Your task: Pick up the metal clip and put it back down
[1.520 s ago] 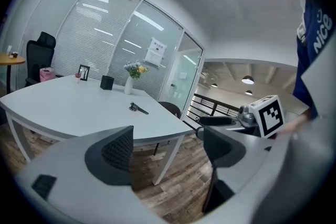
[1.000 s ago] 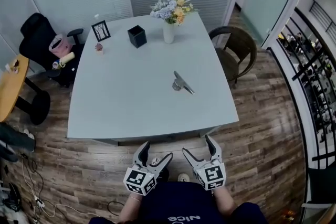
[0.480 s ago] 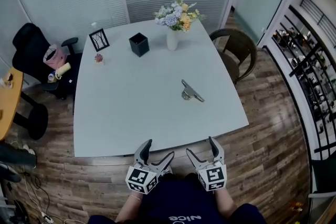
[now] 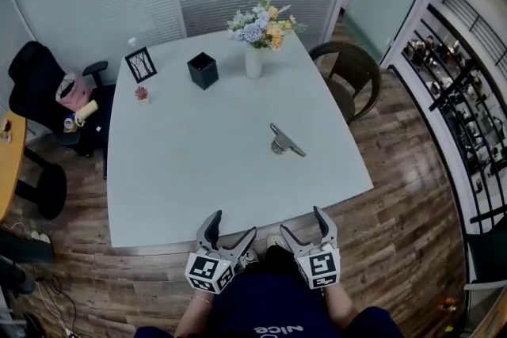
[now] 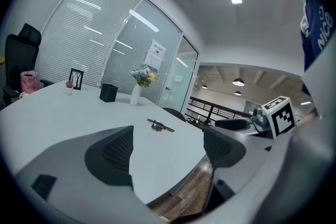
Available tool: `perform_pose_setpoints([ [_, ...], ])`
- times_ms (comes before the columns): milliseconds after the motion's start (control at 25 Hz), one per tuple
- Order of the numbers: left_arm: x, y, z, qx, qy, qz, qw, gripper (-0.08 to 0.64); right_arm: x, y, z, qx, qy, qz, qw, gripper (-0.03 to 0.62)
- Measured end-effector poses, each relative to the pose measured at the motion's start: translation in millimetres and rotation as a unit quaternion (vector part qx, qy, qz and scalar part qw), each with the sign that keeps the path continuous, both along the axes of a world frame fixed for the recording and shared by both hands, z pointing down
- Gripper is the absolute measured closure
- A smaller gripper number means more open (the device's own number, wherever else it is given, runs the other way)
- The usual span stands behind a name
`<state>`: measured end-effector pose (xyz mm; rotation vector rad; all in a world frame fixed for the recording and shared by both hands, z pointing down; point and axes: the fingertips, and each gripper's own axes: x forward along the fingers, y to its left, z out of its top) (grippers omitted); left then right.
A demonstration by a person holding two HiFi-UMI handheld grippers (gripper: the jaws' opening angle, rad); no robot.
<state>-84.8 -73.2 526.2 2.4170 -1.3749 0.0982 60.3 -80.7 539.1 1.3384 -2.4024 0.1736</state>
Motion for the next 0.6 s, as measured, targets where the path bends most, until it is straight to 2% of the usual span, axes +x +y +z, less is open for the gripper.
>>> perform_pose_setpoints([
  [320,7,-13,1,-0.01,-0.004,-0.018,0.9998,0.153,12,-43,-10,0.012,0.023,-0.002,1.0,0.204],
  [600,4,-28,-5,-0.007,-0.015,-0.044,0.9989,0.153,9,-103,-24,0.026,0.041,-0.03,0.998,0.215],
])
